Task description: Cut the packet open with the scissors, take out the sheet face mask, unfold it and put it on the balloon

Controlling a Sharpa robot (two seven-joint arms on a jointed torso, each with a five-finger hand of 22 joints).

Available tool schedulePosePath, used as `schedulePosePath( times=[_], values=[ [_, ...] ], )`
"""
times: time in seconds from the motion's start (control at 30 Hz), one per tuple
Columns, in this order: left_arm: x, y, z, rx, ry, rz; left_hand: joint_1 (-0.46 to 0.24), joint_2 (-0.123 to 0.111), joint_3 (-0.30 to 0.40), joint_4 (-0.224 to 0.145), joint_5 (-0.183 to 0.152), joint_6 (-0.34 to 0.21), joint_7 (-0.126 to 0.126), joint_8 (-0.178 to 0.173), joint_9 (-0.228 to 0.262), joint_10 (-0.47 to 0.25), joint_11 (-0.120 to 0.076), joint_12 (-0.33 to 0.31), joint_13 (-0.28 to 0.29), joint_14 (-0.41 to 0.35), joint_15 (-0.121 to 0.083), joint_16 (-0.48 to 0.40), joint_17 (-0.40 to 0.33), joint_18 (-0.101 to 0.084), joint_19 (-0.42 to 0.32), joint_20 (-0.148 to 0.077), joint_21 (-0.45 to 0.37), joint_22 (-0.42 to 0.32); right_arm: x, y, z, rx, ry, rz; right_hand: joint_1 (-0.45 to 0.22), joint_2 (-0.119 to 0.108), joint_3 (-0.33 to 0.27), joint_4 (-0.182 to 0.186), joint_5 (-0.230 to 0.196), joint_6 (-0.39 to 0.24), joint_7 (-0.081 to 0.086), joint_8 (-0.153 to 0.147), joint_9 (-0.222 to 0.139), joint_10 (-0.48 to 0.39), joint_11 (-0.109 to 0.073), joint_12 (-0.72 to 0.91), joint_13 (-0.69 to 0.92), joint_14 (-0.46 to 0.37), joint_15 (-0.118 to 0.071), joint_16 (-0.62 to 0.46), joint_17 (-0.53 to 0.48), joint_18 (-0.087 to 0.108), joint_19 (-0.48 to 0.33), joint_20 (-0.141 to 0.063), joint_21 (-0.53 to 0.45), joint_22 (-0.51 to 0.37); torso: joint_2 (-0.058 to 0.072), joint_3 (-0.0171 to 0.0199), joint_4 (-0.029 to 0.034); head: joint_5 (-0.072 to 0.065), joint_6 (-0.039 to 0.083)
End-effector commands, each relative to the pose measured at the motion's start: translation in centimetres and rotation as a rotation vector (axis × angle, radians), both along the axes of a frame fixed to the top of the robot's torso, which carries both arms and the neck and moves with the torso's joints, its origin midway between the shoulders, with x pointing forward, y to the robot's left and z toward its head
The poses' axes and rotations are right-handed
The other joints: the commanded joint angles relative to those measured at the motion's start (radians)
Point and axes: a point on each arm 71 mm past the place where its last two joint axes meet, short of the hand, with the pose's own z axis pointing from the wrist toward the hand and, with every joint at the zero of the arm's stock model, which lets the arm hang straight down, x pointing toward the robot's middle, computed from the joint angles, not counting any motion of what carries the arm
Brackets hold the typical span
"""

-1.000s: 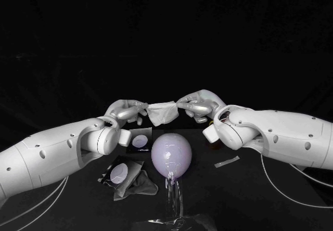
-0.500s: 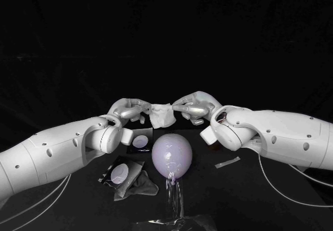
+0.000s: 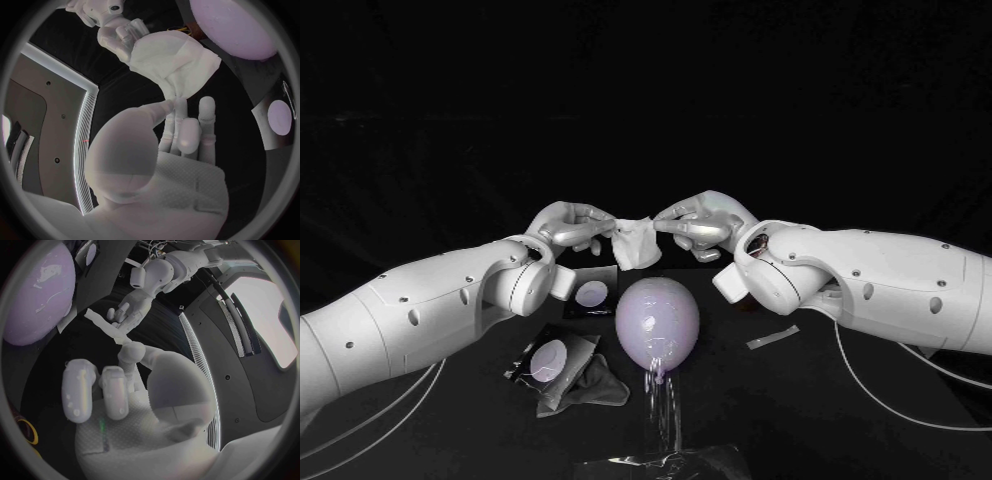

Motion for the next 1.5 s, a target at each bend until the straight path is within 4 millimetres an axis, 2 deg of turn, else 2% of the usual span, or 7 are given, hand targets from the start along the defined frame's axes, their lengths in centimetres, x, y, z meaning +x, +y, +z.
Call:
schedulePosePath(
  times=[0.03, 0.23, 0.5, 0.87, 1.0, 1.07, 1.5],
  values=[
    [-0.1, -0.3, 0.1, 0.061, -0.023, -0.051, 0.005, -0.006, -0.002, -0.007, 0.003, -0.003, 0.006, -0.005, -0.002, -0.008, 0.003, -0.006, -0.001, -0.007, 0.002, -0.003, -0.002, 0.011, -0.008, 0.002, -0.001, -0.001, 0.0, 0.1, 0.1, 0.006, 0.001, 0.008, 0.003, 0.004, 0.001, -0.008, 0.002, 0.011, -0.006, 0.051, 0.078, 0.005, 0.002, 0.003, 0.001, 0.091, -0.007, 0.004, 0.207, 0.004, 0.018, 0.000, 0.001, 0.209, 0.000, -0.0003, -0.0001, 0.000, 0.000],
    [-0.2, 0.2, 0.1, 0.074, -0.018, -0.063, -0.026, -0.032, -0.021, -0.007, 0.002, -0.026, 0.016, -0.029, -0.014, -0.023, 0.016, -0.012, -0.006, -0.044, 0.014, -0.009, -0.061, 0.010, -0.023, 0.011, -0.006, -0.002, 0.1, -0.1, 0.1, 0.003, 0.000, 0.005, 0.003, 0.004, 0.001, -0.008, 0.002, 0.011, -0.006, 0.052, 0.078, 0.005, 0.002, 0.002, 0.001, 0.091, -0.007, 0.004, 0.208, 0.004, 0.019, 0.000, 0.003, 0.210, 0.000, -0.0007, 0.0001, 0.000, 0.002],
    [-0.3, 1.4, 0.1, 0.067, -0.018, -0.064, -0.094, -0.078, -0.080, 0.008, 0.002, -0.065, 0.037, -0.063, -0.033, -0.112, 0.055, -0.068, -0.038, -0.327, 0.054, -0.112, -0.435, 0.004, -0.096, 0.049, -0.089, -0.043, 0.2, 0.0, 0.1, -0.064, -0.040, 0.055, 0.003, 0.004, 0.001, -0.008, 0.002, 0.011, -0.006, 0.052, 0.079, 0.005, 0.002, 0.002, 0.001, 0.091, -0.007, 0.004, 0.208, 0.004, 0.019, 0.000, 0.003, 0.210, 0.000, -0.0006, 0.0002, 0.000, 0.002],
    [-0.2, 2.8, 0.3, 0.050, -0.038, -0.064, -0.085, -0.073, -0.112, -0.002, 0.003, -0.057, 0.046, -0.066, -0.040, -0.164, 0.079, -0.131, -0.088, -0.449, 0.081, -0.223, -0.494, 0.007, -0.145, 0.092, -0.217, -0.122, 0.3, 0.9, 0.9, -0.358, -0.278, 0.213, 0.003, 0.001, 0.003, -0.013, 0.002, 0.010, -0.006, 0.054, 0.081, 0.009, 0.001, 0.013, 0.007, 0.093, -0.007, 0.009, 0.215, 0.000, 0.028, 0.000, 0.020, 0.215, 0.001, -0.0004, 0.0009, 0.000, 0.001],
    [-0.4, 2.4, 0.5, 0.023, -0.071, -0.113, -0.080, -0.066, -0.104, -0.005, 0.003, -0.038, 0.043, -0.075, -0.047, -0.144, 0.091, -0.196, -0.136, -0.577, 0.103, -0.349, -0.554, -0.010, -0.221, 0.128, -0.342, -0.194, 0.2, 1.3, 1.5, -0.500, -0.395, 0.273, 0.003, -0.001, 0.003, -0.014, 0.002, 0.011, -0.006, 0.056, 0.082, 0.011, 0.001, 0.018, 0.010, 0.095, -0.007, 0.014, 0.221, -0.002, 0.033, 0.000, 0.030, 0.218, 0.000, -0.0013, 0.0001, 0.002, 0.003],
    [-0.5, 2.2, 0.7, 0.004, -0.085, -0.142, -0.072, -0.062, -0.087, -0.009, 0.003, -0.032, 0.055, -0.097, -0.057, -0.111, 0.106, -0.273, -0.186, -0.717, 0.144, -0.522, -0.638, -0.061, -0.366, 0.176, -0.536, -0.306, 0.1, 1.5, 1.8, -0.558, -0.439, 0.295, 0.002, -0.001, 0.003, -0.014, 0.002, 0.011, -0.006, 0.056, 0.082, 0.011, 0.001, 0.019, 0.010, 0.095, -0.007, 0.014, 0.221, -0.003, 0.034, 0.000, 0.032, 0.219, 0.000, -0.0010, 0.0004, 0.002, 0.005],
    [-1.0, 1.5, 1.6, -0.145, -0.141, -0.223, -0.056, -0.059, -0.098, -0.022, 0.002, -0.025, 0.071, -0.160, -0.076, -0.021, 0.120, -0.516, -0.198, -0.668, 0.164, -0.837, -0.787, -0.084, -0.299, 0.179, -0.764, -0.487, 0.2, 2.4, 4.1, -0.823, -0.686, 0.307, -0.002, -0.005, 0.005, -0.010, 0.002, 0.017, -0.009, 0.061, 0.086, 0.020, -0.001, 0.035, 0.019, 0.099, -0.008, 0.023, 0.233, -0.006, 0.042, -0.001, 0.047, 0.223, -0.001, -0.0006, 0.0004, -0.003, 0.012]
  ],
)
